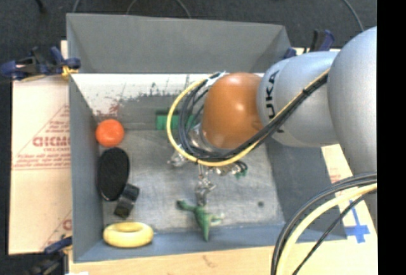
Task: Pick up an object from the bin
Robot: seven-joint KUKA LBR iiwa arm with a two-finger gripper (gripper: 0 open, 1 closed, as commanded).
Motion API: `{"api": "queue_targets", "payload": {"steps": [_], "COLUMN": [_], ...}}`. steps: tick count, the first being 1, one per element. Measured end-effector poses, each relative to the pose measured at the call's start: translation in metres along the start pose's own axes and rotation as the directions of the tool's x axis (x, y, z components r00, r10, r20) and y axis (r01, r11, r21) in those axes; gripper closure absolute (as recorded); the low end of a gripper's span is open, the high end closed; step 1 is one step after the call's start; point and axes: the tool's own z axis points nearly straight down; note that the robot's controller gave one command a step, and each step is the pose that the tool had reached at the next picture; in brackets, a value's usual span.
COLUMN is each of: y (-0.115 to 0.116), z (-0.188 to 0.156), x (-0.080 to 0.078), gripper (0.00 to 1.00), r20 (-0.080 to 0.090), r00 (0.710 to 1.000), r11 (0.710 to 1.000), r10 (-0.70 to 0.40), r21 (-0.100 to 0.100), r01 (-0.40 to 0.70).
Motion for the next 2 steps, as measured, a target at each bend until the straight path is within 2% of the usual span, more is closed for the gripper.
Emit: {"api": "queue_targets", "payload": {"steps": [1, 2], "y": [0.010, 0.009], "z": [-0.016, -0.001], "x": [0.038, 0.060], "gripper": [0.00, 1.00], "r20": [-0.005, -0.007], "r00": [0.991, 0.882], "r11": [0.991, 0.882], "r10": [-0.134, -0.471], "r21": [0.003, -0.002], "r01": [0.134, 0.471]}}
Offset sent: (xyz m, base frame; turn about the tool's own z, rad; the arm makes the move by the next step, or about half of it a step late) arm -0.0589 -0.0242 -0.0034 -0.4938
